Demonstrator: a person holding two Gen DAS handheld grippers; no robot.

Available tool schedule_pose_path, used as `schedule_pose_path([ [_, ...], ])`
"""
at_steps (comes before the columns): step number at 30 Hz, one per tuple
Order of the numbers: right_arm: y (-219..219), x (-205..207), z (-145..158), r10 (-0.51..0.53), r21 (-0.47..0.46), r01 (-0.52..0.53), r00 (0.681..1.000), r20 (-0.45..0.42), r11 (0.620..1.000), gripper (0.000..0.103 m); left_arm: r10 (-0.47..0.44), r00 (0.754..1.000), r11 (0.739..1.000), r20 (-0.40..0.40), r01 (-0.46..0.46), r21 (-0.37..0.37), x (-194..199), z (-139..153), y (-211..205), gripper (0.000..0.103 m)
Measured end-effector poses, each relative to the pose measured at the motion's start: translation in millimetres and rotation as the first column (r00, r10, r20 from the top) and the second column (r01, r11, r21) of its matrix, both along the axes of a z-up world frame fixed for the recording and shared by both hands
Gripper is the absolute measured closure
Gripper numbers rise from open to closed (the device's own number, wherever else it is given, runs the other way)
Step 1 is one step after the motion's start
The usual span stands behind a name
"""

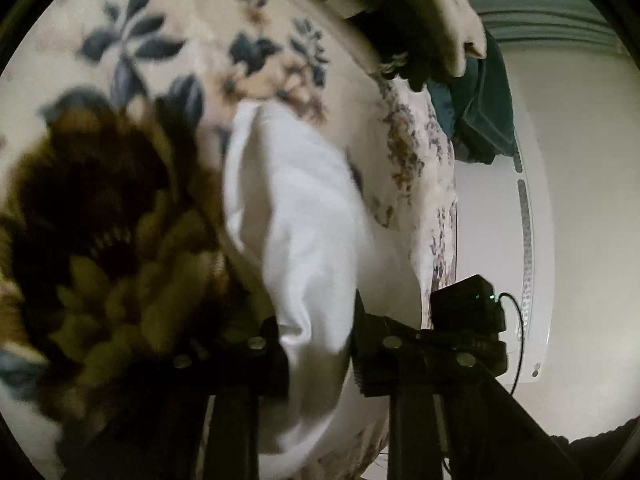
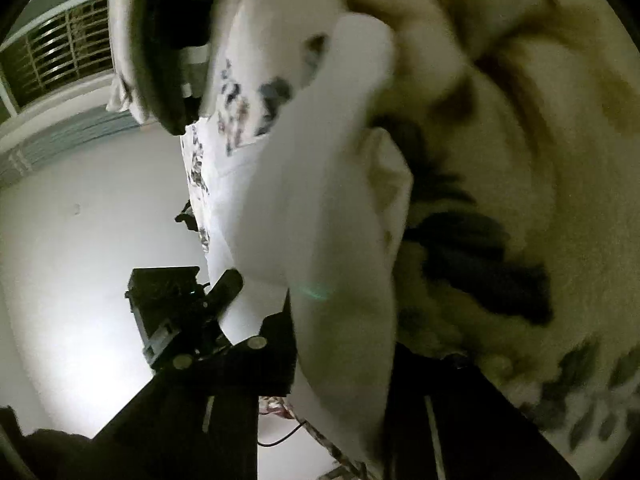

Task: Fold small clothes

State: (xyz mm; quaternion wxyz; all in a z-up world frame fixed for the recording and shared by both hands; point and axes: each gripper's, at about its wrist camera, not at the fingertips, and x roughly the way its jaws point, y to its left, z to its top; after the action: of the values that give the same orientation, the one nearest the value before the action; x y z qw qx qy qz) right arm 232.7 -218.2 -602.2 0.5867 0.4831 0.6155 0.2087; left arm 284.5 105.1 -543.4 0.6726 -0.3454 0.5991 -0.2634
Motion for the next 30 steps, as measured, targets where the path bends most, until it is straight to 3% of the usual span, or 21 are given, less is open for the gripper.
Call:
schedule_pose_path([
  [5,2.7,23.8,62.5,0.022,-0.033,-0.020,0.998,0.058,0.999,0.087,0.013,0.998,1.000,0.061,-0.013,0.009,17.9,61.4,5.6,0.085],
  [9,0.9,71.0,137.9,0.051,-0.064,-0.041,0.987,0.153,0.997,0.087,0.040,0.990,0.999,0.138,-0.041,0.002,52.8,117.9,3.9,0.084],
  [12,2.5,124.8,188.9,0.080,-0.107,-0.056,0.970,0.231,0.993,0.087,0.079,0.974,0.997,0.212,-0.080,-0.001,98.7,164.3,4.5,0.084],
  [17,8.5,231.9,240.8,0.115,-0.160,-0.065,0.939,0.325,0.985,0.087,0.137,0.942,0.989,0.307,-0.146,0.006,190.8,210.8,6.8,0.084],
  [23,28.3,354.2,240.3,0.153,-0.212,-0.079,0.921,0.357,0.974,0.087,0.167,0.927,0.981,0.336,-0.189,0.033,292.0,206.8,15.3,0.084],
  [30,41.1,415.8,190.6,0.181,-0.288,-0.097,0.943,0.279,0.953,0.087,0.124,0.963,0.979,0.238,-0.158,0.128,350.1,146.1,17.1,0.081],
])
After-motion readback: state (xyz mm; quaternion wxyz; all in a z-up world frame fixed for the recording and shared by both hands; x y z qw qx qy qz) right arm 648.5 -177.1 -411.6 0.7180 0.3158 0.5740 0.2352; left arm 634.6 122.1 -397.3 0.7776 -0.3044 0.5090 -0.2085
